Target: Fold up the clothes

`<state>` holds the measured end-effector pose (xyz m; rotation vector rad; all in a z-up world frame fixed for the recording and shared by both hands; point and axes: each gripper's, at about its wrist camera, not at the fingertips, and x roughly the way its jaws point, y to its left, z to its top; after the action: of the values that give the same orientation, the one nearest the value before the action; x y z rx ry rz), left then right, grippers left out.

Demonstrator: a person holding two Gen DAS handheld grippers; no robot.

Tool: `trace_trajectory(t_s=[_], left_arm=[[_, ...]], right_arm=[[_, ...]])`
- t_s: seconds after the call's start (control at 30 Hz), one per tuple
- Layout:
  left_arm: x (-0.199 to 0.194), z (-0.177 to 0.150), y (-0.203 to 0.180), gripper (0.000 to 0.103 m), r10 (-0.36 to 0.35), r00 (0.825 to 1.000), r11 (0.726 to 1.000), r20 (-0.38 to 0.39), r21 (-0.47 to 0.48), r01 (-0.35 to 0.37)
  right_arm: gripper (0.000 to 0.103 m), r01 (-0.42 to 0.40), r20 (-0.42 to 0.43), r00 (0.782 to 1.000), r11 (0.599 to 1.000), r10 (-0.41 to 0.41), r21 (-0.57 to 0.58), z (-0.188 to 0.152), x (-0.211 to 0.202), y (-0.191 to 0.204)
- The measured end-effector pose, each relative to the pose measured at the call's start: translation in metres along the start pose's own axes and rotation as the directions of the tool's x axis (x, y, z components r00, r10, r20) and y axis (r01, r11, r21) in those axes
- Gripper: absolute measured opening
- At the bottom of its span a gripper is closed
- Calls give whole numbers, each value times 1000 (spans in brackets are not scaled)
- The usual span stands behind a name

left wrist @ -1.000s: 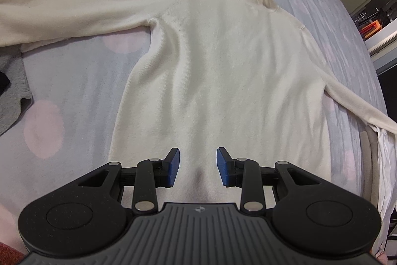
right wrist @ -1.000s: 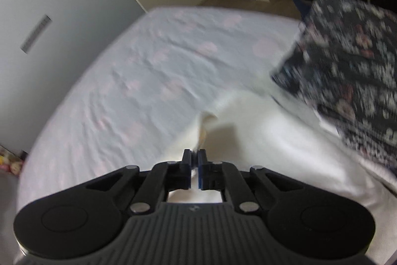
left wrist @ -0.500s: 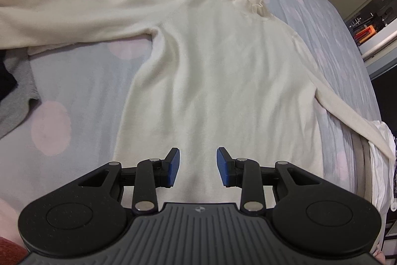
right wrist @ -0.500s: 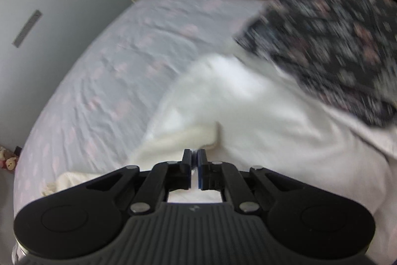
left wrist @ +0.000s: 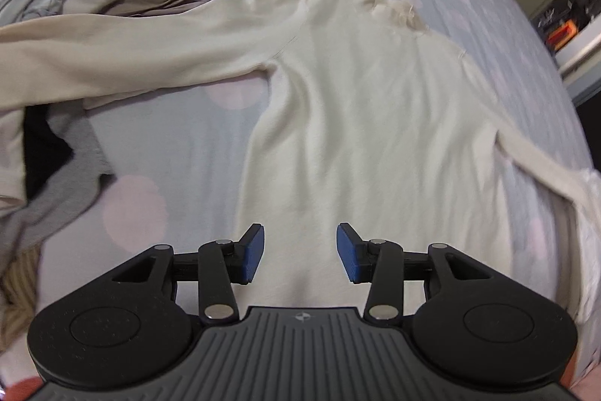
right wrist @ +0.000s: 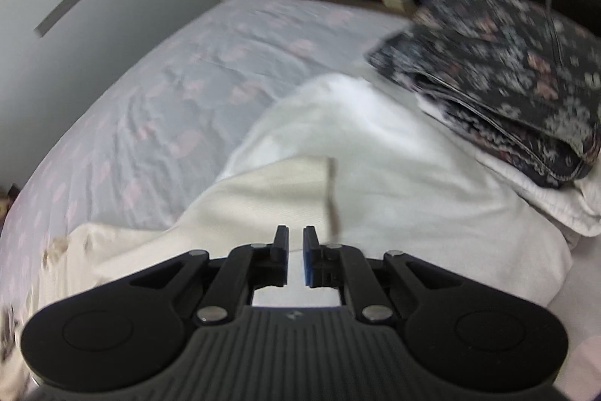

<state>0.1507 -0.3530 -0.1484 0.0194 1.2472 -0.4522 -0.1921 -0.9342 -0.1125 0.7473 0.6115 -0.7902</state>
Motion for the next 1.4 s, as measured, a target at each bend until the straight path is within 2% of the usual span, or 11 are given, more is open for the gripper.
trace_trajectory(t_s=[0.13,0.27,0.53,0.67,0.8,0.93,1.0,1.03,1.1,1.17,1.4], left_arm=[[6,-4,14,40,27,999,1000,-46,2,-27],[17,-6,23,40,62,993,998,-99,32,-59],[45,-14,26,40,79,964,994,-255,99,-55],[63,-21,24,40,115,945,988,-305,137,-76],[81,-27,29,40,118,929,989,-352,121,-80],[89,-35,28,40,126,929,988,-349,130,-85],[89,-39,23,33,138,932,983,-335,163,-86],[88,-41,21,28,130,935,982,-331,172,-76],[85,-45,20,10,105,939,984,-327,173,-50],[80,-48,19,3,101,945,983,-311,178,-46],[29,-52,26,2,12,968,984,-249,177,33]], right_arm=[[12,-114,-53,992,992,111,-56,-28,-8,34],[24,-234,-203,957,966,208,-113,-68,7,78],[28,-355,-527,831,900,180,-253,-147,63,161],[34,-350,-643,755,908,130,-229,-167,91,177],[37,-309,-671,741,900,24,-309,-180,108,192],[35,-332,-687,726,876,0,-350,-193,111,197],[22,-354,-695,719,856,-8,-376,-200,109,201],[8,-356,-689,725,850,-12,-389,-202,108,202],[7,-362,-678,735,840,-10,-404,-205,104,202],[6,-366,-670,742,846,14,-388,-201,95,199],[5,-382,-637,765,863,94,-331,-183,65,187]])
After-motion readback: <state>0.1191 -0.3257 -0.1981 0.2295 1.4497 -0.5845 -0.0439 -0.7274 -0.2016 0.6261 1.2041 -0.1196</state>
